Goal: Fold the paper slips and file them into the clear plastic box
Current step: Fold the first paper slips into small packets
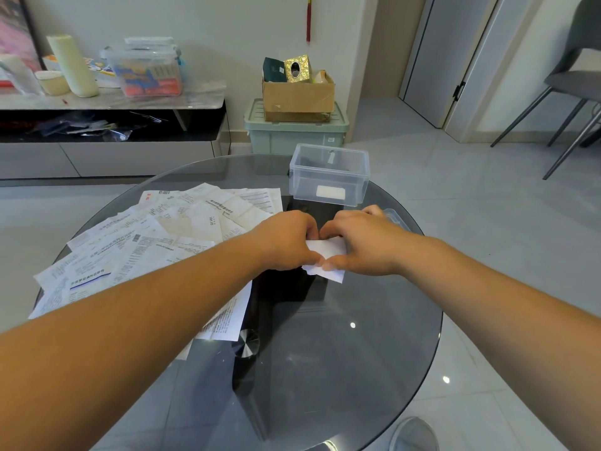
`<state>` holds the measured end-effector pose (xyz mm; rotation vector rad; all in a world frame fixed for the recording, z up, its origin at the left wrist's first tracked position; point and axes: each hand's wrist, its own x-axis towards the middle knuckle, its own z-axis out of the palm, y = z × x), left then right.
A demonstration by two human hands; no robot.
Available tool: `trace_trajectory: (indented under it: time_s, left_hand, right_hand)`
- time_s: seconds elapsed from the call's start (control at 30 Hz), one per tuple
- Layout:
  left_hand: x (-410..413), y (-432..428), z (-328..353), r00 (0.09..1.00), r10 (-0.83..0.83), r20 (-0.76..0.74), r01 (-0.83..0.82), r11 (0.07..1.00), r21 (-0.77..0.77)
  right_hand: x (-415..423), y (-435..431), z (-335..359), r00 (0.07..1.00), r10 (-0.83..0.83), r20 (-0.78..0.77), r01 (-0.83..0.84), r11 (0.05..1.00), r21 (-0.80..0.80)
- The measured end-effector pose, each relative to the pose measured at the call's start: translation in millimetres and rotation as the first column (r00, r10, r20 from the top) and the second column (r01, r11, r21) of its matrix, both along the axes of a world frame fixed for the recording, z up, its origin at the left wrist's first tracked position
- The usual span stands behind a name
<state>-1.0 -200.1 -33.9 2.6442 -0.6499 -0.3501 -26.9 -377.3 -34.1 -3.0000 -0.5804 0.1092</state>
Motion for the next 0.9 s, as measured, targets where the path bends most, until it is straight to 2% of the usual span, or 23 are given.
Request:
trace_trajectory:
  time_s: [0.43, 0.6, 0.77, 0.9]
  left_hand:
    - [0.3, 6.2, -1.5, 1.0, 0.019, 0.014, -0.018, 0.999, -0.034]
    - [-1.4, 6.5, -4.4, 0.999, 0.017, 0.028, -0.015, 0.998, -0.068]
    - [-5.2, 8.9, -3.9, 0.995, -0.103, -0.011, 0.102, 0.993, -0.065]
    - [-6.3, 9.3, -3.5, 0.984, -0.175, 0.011, 0.176, 0.984, -0.005]
  right_hand:
    - [-2.4, 6.0, 2.4, 0.999, -0.015, -0.049, 0.02, 0.996, 0.085]
    - [-3.0, 3.6, -0.5, 0.994, -0.079, -0.082, 0.094, 0.974, 0.207]
    - [-3.1, 2.0, -4.5, 0.984, -0.142, -0.107, 0.167, 0.945, 0.281]
    - [-5.9, 3.4, 0.4, 0.988, -0.097, -0.117, 0.124, 0.96, 0.252]
